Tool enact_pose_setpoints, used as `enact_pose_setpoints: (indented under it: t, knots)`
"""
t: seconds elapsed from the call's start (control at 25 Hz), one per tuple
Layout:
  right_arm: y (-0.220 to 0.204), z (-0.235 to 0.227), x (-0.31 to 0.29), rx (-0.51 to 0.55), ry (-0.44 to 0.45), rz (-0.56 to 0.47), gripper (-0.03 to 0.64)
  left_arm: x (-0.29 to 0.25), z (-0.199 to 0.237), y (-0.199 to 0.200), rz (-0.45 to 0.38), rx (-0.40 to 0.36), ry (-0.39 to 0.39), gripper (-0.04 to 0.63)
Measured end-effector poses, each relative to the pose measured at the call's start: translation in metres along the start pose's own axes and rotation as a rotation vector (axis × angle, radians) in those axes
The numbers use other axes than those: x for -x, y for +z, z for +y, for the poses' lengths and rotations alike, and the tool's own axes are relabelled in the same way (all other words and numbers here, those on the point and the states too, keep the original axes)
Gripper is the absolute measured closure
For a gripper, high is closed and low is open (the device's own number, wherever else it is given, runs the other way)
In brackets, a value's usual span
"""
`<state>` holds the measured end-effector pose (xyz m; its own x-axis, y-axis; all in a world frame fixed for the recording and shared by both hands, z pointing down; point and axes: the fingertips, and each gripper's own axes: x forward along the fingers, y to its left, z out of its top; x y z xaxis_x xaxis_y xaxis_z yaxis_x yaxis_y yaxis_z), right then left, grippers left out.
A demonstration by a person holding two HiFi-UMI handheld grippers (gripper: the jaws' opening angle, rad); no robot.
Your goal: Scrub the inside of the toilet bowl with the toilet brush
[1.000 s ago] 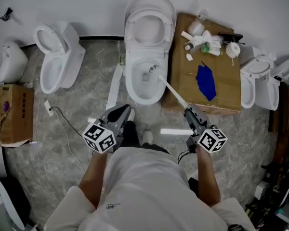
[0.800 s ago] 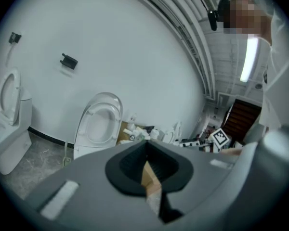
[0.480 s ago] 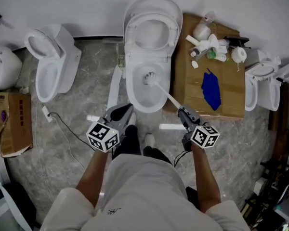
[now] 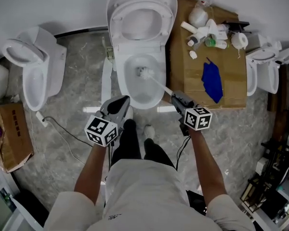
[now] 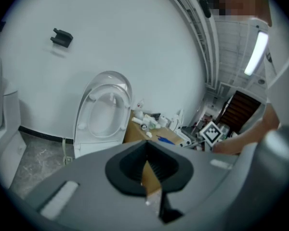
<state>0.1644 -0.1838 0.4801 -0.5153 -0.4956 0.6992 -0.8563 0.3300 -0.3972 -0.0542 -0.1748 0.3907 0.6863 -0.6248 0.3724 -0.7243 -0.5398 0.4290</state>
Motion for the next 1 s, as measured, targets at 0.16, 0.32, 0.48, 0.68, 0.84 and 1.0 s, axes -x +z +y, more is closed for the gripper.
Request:
enact_pose_setpoints:
  t: [0.16,0.32,0.48,0.68,0.84,1.0]
  knots:
    - [-0.012,-0.022,-0.038,0.079,-0.03,0.103,0.457,-0.023,0.02,-0.01,0.004,0.011,0.003,0.604]
    - [-0.024,-0.034,-0.073,0.117,-0.031,0.166,0.457,-0.035,0.037,-0.03,0.023,0.022,0.004,0.604]
    - [-0.036,-0.034,-0.098,0.138,-0.02,0.204,0.457,-0.041,0.051,-0.056,0.055,0.061,0.018,0.604]
    - [-0.046,-0.036,-0.125,0.16,-0.014,0.237,0.457,-0.052,0.065,-0.077,0.087,0.056,0.02,0.604]
    - [-0.044,-0.04,-0.147,0.212,-0.007,0.263,0.458,-0.066,0.075,-0.084,0.091,0.046,0.015,0.604]
    - [-0.032,-0.049,-0.166,0.294,-0.018,0.294,0.457,-0.079,0.082,-0.089,0.103,0.031,0.003,0.604]
